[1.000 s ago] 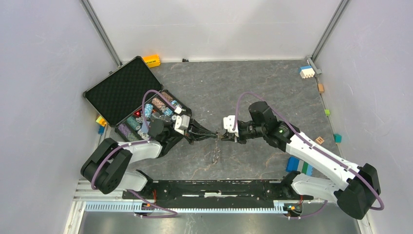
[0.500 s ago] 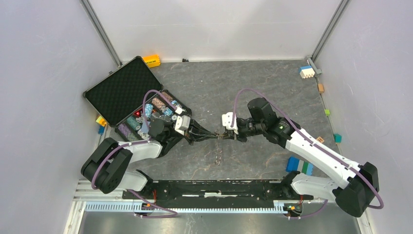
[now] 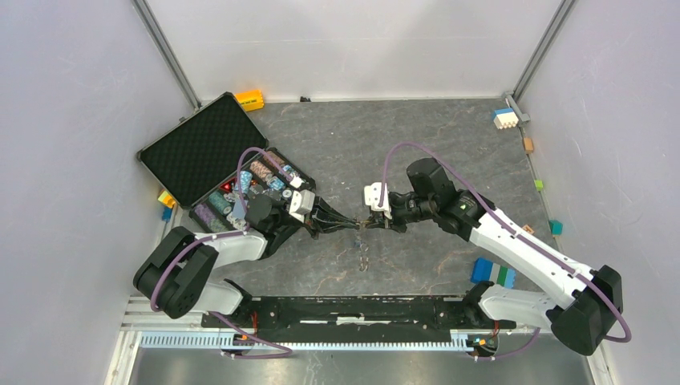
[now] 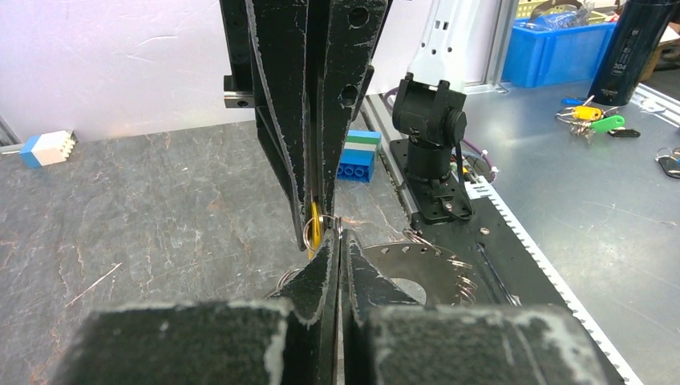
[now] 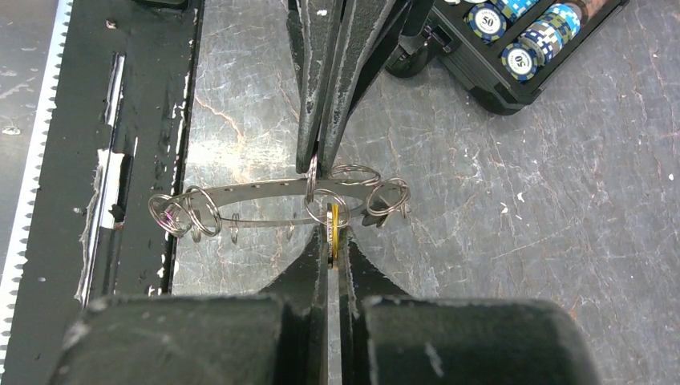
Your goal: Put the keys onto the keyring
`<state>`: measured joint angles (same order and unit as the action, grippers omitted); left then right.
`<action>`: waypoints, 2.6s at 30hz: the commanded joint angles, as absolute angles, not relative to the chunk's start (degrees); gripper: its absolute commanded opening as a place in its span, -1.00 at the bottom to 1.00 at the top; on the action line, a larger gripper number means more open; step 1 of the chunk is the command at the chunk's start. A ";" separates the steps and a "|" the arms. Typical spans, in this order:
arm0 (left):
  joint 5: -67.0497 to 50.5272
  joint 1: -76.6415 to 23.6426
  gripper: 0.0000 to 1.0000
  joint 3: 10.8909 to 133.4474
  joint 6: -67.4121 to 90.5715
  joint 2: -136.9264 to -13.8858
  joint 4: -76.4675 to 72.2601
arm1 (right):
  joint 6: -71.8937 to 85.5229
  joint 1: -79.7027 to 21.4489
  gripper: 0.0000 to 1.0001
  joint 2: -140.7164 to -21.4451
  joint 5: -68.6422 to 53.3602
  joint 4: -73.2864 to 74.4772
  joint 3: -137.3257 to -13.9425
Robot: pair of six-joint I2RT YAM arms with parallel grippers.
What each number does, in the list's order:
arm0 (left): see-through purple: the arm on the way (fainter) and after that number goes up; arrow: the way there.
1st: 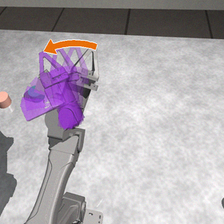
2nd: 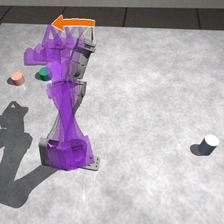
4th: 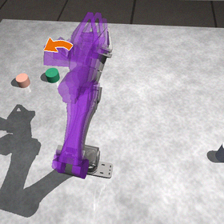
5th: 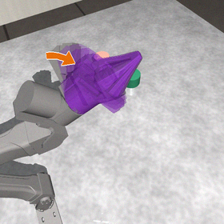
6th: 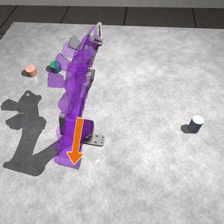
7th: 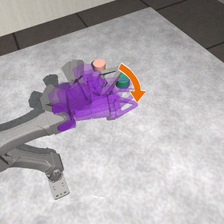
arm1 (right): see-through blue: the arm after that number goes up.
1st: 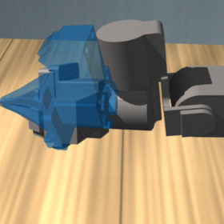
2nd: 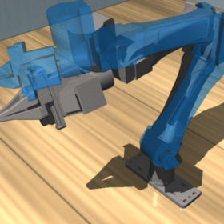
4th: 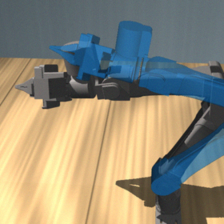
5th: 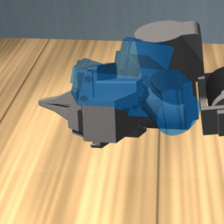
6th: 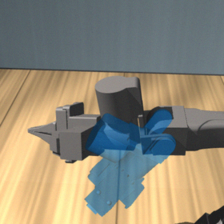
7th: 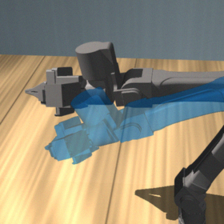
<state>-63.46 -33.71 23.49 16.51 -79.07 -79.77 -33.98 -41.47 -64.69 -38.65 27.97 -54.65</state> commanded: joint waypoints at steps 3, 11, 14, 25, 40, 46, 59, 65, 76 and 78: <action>-63.81 -33.40 -0.95 23.91 13.45 -78.12 -81.03 | -34.61 -41.40 -1.00 -63.06 -37.95 28.35 -57.26; -63.46 -33.40 -0.95 23.99 13.47 -77.62 -80.51 | -36.42 -41.51 -1.00 -62.60 -36.92 30.19 -57.90; -63.41 -33.40 -0.95 24.16 13.61 -77.77 -80.42 | -36.89 -41.74 -1.00 -62.63 -36.91 30.74 -58.39; -63.19 -33.40 -0.96 24.70 14.33 -78.21 -80.42 | -37.28 -43.57 -1.00 -63.41 -35.70 30.95 -58.98; -63.46 -33.40 -0.96 24.87 13.89 -79.07 -79.33 | -38.40 -44.54 -1.00 -63.42 -34.31 32.81 -61.12; -63.46 -33.42 -0.95 25.05 13.89 -79.26 -79.11 | -38.78 -45.00 -1.00 -63.96 -32.99 34.08 -62.43; -63.72 -33.49 -0.96 25.40 12.57 -79.49 -76.74 | -38.06 -47.49 -1.00 -67.17 -29.35 35.28 -66.47; -63.76 -33.57 -0.95 25.69 12.09 -79.28 -75.73 | -39.30 -49.37 -1.00 -69.61 -24.81 38.95 -70.57; -64.07 -33.41 -0.68 25.98 11.02 -78.76 -73.86 | -44.76 -52.31 -1.00 -70.22 -11.56 42.41 -73.67; -63.85 -33.32 -0.57 26.17 10.75 -78.51 -73.17 | -45.87 -53.15 -1.00 -70.42 -8.42 43.58 -74.71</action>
<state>-63.18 -33.50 24.49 13.96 -79.15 -74.24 -42.46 -51.99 -70.46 -16.49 43.33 -70.11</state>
